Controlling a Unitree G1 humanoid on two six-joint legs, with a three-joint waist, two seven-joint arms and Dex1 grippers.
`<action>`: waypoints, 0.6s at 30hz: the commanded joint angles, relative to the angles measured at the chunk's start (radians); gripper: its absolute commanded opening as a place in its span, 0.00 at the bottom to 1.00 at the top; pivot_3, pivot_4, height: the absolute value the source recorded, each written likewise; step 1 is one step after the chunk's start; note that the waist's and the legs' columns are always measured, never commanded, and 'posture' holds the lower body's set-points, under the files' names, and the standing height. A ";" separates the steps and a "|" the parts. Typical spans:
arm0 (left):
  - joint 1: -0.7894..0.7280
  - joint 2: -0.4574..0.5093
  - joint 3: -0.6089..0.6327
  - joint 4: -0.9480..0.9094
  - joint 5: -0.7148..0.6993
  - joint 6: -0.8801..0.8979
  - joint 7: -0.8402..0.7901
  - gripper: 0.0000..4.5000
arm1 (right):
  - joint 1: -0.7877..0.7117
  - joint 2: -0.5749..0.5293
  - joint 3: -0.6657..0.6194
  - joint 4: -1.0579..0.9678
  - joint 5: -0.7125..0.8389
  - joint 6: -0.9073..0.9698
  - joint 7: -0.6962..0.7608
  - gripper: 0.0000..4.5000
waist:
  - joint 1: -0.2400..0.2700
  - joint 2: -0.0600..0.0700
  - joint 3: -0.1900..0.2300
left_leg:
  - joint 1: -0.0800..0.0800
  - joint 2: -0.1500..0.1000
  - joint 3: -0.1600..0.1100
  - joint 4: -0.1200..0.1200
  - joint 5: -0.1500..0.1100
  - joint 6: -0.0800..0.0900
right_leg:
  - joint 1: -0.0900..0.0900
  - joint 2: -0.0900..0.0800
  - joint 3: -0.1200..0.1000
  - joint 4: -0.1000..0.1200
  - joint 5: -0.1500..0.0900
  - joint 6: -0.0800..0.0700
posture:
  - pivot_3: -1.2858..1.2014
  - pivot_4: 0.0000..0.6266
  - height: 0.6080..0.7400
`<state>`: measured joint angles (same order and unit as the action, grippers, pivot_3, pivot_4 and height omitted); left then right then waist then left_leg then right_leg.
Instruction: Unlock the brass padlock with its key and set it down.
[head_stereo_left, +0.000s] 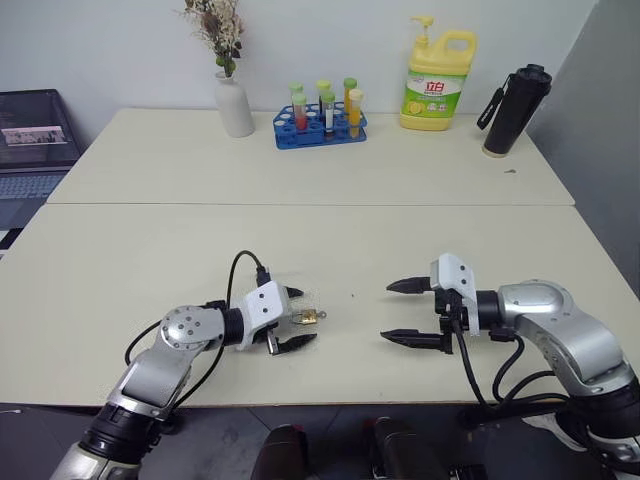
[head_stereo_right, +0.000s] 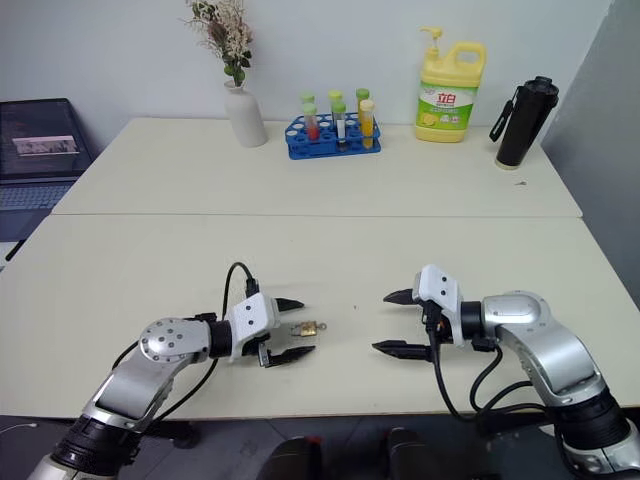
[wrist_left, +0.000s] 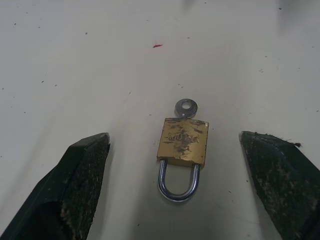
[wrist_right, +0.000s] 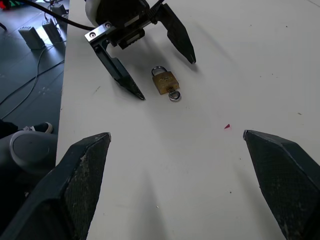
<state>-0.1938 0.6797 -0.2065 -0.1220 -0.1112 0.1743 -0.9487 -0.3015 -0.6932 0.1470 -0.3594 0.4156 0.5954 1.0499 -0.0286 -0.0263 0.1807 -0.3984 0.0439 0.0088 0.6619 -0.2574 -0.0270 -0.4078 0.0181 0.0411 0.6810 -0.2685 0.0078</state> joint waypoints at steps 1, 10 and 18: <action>-0.011 -0.008 -0.026 0.025 0.008 0.003 -0.025 0.97 | 0.008 -0.014 -0.037 -0.052 0.026 0.010 -0.016 0.99 | 0.000 0.000 0.000 | 0.000 0.000 0.000 0.000 0.000 0.000 | 0.000 0.000 0.000 0.000 0.000 0.000 | 0.52 0.24 1.00; -0.035 -0.014 -0.058 0.074 0.022 0.015 -0.074 0.69 | 0.022 -0.018 -0.051 -0.079 0.058 0.039 -0.044 1.00 | 0.002 0.000 -0.001 | 0.001 -0.001 0.000 0.000 0.000 0.000 | 0.001 0.000 0.000 0.000 0.000 0.000 | 0.52 0.24 1.00; -0.051 -0.023 -0.065 0.104 0.033 0.037 -0.079 0.21 | 0.010 -0.018 -0.053 -0.083 0.073 0.052 -0.058 1.00 | 0.003 0.000 -0.001 | 0.002 -0.001 -0.001 0.001 0.000 0.000 | 0.002 0.000 0.000 0.000 0.001 0.002 | 0.52 0.24 1.00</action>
<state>-0.2455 0.6597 -0.2517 -0.0623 -0.1124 0.1865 -1.0418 -0.2817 -0.7023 0.1279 -0.3991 0.4657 0.6464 0.9992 -0.0257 -0.0261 0.1794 -0.3963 0.0428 0.0084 0.6628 -0.2571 -0.0266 -0.4054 0.0181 0.0410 0.6812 -0.2675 0.0096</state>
